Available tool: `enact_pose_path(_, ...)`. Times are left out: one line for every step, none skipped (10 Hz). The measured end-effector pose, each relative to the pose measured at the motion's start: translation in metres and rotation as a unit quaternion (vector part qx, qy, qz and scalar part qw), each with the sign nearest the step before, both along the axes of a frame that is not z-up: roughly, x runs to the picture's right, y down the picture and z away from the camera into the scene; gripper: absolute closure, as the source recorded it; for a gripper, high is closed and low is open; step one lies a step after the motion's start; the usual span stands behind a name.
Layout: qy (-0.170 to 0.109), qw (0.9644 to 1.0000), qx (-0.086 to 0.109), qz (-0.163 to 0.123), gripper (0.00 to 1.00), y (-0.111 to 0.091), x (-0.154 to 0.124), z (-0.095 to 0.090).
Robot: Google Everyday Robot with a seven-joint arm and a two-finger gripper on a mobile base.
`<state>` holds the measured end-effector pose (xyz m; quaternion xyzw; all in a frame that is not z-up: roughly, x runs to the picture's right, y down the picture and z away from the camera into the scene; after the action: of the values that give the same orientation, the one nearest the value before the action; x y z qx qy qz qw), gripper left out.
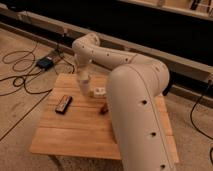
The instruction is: Place the eraser in the ceramic cup
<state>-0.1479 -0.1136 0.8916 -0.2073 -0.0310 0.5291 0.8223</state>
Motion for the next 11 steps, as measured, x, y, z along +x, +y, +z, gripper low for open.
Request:
enact_pose_path(0.002, 1.0, 0.0, 0.0, 0.29, 0.0001, 0.0017, 0.0011)
enact_pose_path(0.003, 1.0, 0.0, -0.001, 0.29, 0.0003, 0.0026, 0.0021)
enact_pose_path(0.005, 1.0, 0.0, 0.0, 0.29, 0.0005, 0.0036, 0.0033)
enact_pose_path(0.007, 1.0, 0.0, 0.001, 0.29, -0.0001, 0.0047, 0.0038)
enact_pose_path(0.008, 1.0, 0.0, 0.001, 0.29, 0.0001, 0.0048, 0.0048)
enact_pose_path(0.008, 1.0, 0.001, 0.002, 0.29, -0.0005, 0.0041, 0.005)
enact_pose_path(0.008, 1.0, 0.002, 0.001, 0.29, -0.0003, 0.0032, 0.0058)
enact_pose_path(0.008, 1.0, 0.003, 0.001, 0.29, -0.0013, 0.0023, 0.0057)
enact_pose_path(0.008, 1.0, 0.004, 0.001, 0.29, -0.0024, 0.0017, 0.0055)
enact_pose_path(0.008, 1.0, 0.004, 0.001, 0.29, -0.0024, 0.0019, 0.0056)
enact_pose_path(0.008, 1.0, 0.004, 0.001, 0.29, -0.0026, 0.0021, 0.0055)
